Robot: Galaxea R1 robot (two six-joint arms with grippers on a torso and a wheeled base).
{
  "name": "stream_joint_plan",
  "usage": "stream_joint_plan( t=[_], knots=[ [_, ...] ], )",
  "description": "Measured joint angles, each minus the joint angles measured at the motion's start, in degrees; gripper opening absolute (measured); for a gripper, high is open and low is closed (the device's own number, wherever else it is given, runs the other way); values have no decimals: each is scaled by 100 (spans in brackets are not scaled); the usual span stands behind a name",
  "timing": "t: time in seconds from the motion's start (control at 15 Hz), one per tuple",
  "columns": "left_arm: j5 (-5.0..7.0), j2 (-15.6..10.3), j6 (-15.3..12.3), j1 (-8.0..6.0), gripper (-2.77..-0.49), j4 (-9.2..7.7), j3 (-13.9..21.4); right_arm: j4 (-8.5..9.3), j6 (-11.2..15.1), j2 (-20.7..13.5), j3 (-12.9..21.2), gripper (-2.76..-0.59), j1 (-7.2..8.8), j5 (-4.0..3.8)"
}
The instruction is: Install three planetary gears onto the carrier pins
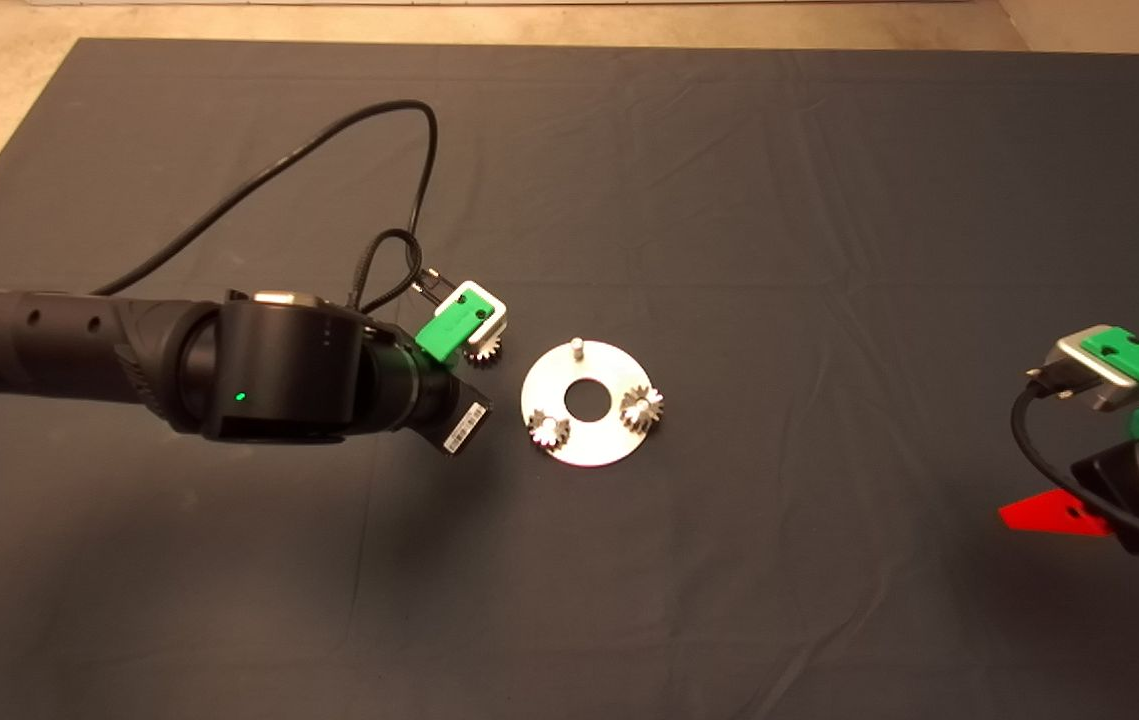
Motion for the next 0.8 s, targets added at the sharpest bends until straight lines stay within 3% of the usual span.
stream_joint_plan(
  t=[0.2, 0.33, 0.47, 0.67, 0.8],
  knots=[
    [-5, -388, 20, -2, -180, -9, 146, 11, 0, 216, 0, -144, 37, -2],
    [37, -579, 187, 0, -180, -6, 145, 17, 13, 341, -2, -144, 45, 49],
    [41, -655, 471, -2, -180, -6, 183, 26, 29, 407, 0, -144, 45, 56],
    [76, -828, 532, -2, -180, -5, 264, 210, 29, 422, 5, -144, 46, 56],
    [59, -813, 532, -2, -180, -6, 251, 211, 29, 440, 6, -144, 55, 72]
  ],
)
